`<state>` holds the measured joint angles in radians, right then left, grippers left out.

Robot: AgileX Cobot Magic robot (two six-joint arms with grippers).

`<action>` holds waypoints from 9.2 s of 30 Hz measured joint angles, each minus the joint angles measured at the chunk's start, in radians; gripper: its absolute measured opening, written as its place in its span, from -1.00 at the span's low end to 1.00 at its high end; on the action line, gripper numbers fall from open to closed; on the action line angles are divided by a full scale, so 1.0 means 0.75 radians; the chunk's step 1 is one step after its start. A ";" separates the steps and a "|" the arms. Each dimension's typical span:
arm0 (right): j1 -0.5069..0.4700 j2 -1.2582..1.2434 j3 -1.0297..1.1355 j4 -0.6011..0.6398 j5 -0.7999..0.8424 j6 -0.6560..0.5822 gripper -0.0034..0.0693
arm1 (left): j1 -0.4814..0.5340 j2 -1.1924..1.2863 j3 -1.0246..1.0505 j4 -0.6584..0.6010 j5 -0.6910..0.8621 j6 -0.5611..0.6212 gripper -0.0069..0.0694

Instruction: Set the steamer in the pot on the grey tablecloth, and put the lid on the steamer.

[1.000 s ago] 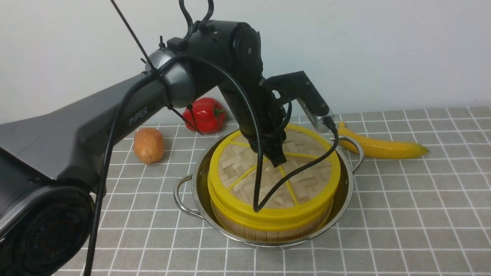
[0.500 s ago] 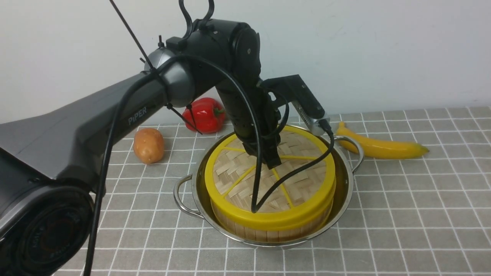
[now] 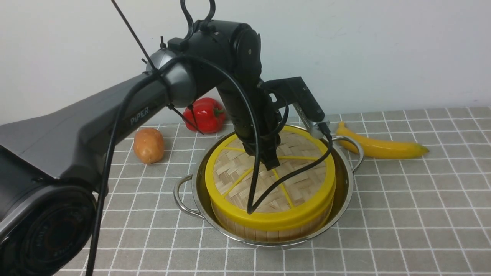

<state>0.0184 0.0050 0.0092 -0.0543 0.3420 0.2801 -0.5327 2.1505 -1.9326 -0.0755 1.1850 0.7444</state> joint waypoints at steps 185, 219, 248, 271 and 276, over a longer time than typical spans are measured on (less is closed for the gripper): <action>0.000 0.000 0.000 0.000 -0.002 0.000 -0.24 | -0.047 -0.435 -0.206 0.085 0.059 -0.346 -0.70; 0.000 0.000 0.000 0.000 -0.004 0.000 -0.24 | 0.319 -1.209 0.651 0.216 -0.568 -0.732 -0.54; 0.000 0.000 0.000 0.000 -0.004 0.000 -0.24 | 0.809 -2.739 2.428 -0.125 -1.048 -0.653 -0.43; 0.000 0.000 0.000 0.000 -0.004 0.000 -0.24 | 0.809 -2.868 2.587 -0.128 -1.084 -0.628 -0.34; 0.000 0.000 0.000 0.000 -0.004 0.000 -0.24 | 0.809 -2.868 2.587 -0.129 -1.086 -0.625 -0.32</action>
<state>0.0184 0.0050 0.0092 -0.0543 0.3392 0.2801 0.0737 -0.0004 0.0075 -0.1725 0.3708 0.2757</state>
